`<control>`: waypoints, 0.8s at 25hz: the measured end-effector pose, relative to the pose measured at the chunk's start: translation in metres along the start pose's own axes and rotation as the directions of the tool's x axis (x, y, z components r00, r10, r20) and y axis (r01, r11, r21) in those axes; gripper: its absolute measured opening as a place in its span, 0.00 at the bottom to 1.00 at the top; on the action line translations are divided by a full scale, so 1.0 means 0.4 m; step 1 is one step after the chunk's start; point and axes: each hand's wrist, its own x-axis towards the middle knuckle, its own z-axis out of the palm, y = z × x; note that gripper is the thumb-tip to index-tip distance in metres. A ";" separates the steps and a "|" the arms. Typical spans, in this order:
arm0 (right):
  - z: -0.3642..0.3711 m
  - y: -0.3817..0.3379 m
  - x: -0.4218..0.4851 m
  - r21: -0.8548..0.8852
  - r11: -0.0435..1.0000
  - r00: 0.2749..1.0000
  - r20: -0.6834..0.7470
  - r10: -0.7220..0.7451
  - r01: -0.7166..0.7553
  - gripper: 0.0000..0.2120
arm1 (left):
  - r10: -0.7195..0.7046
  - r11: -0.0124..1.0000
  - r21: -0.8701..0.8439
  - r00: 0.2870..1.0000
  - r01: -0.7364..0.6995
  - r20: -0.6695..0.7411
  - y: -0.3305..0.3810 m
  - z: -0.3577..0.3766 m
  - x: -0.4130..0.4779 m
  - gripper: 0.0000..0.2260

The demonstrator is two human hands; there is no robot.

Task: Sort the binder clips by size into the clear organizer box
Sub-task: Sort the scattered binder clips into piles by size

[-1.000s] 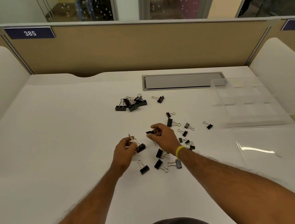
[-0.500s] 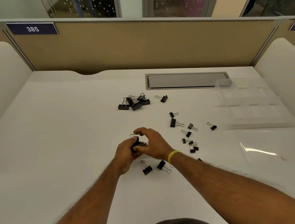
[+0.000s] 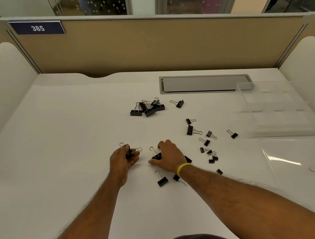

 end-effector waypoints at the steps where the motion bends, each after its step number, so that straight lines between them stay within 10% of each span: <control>1: 0.004 -0.002 0.005 -0.020 1.000 1.000 0.015 -0.012 0.012 0.26 | -0.005 1.000 0.000 1.000 0.005 0.000 0.001 -0.002 0.001 0.06; 9: 0.002 0.014 0.017 0.644 0.756 0.984 -0.021 0.176 -0.121 0.18 | -0.046 0.999 0.001 0.998 0.046 0.044 -0.023 0.072 0.003 0.09; 17: -0.050 0.035 0.024 0.758 0.650 0.971 -0.114 0.211 -0.052 0.12 | -0.058 0.997 0.060 0.977 0.047 0.207 -0.020 0.290 -0.025 0.13; 20: -0.069 0.039 0.046 0.890 0.450 0.950 -0.074 0.303 -0.075 0.13 | -0.076 0.996 0.057 0.976 0.066 0.203 -0.003 0.357 -0.044 0.13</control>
